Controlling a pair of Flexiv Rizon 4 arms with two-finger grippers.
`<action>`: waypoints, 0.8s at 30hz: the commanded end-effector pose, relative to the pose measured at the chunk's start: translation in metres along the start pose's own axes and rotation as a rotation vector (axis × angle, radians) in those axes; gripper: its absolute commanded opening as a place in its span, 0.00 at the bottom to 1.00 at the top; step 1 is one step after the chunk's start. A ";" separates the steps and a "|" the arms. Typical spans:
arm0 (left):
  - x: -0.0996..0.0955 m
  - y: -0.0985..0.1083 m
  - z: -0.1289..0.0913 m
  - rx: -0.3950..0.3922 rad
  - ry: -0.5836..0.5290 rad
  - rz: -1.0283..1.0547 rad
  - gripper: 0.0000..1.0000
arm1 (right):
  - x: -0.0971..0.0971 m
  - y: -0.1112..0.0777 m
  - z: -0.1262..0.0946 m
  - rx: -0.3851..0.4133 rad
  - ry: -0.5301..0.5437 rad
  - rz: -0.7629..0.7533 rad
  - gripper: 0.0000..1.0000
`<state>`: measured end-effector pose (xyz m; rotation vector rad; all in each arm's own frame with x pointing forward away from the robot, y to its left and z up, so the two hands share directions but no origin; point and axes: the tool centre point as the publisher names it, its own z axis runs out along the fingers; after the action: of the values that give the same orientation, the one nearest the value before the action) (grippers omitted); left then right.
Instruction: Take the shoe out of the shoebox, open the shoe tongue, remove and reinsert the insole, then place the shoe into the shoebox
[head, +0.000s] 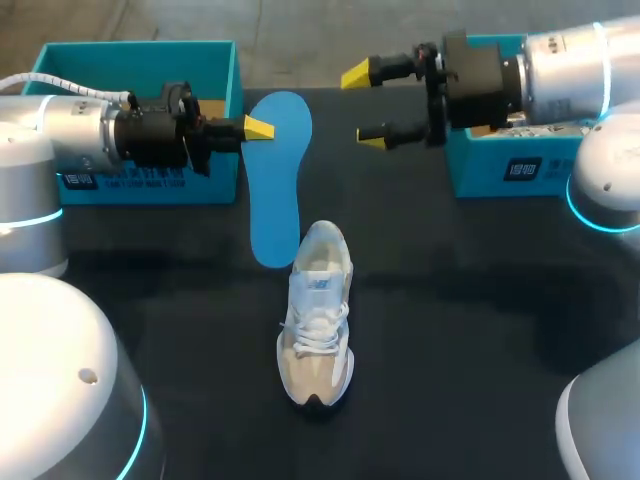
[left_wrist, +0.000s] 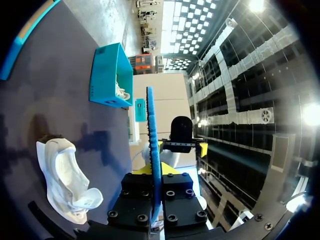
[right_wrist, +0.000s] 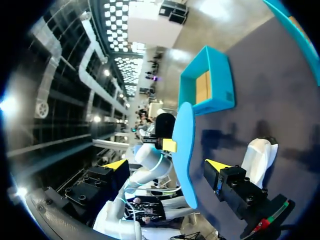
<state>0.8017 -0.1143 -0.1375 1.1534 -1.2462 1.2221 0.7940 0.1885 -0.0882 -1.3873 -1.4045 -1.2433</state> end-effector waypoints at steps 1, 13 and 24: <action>0.000 0.001 0.000 0.001 -0.003 0.000 0.00 | -0.004 -0.004 0.001 -0.009 0.101 0.000 1.00; 0.000 0.001 0.000 0.001 -0.003 0.000 0.00 | -0.004 -0.004 0.001 -0.009 0.101 0.000 1.00; 0.017 -0.001 -0.003 0.032 0.048 0.334 0.00 | -0.004 -0.004 0.001 -0.009 0.101 0.000 1.00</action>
<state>0.8039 -0.1136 -0.1223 1.0111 -1.3738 1.3963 0.7900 0.1865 -0.0928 -1.3080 -1.3303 -1.3041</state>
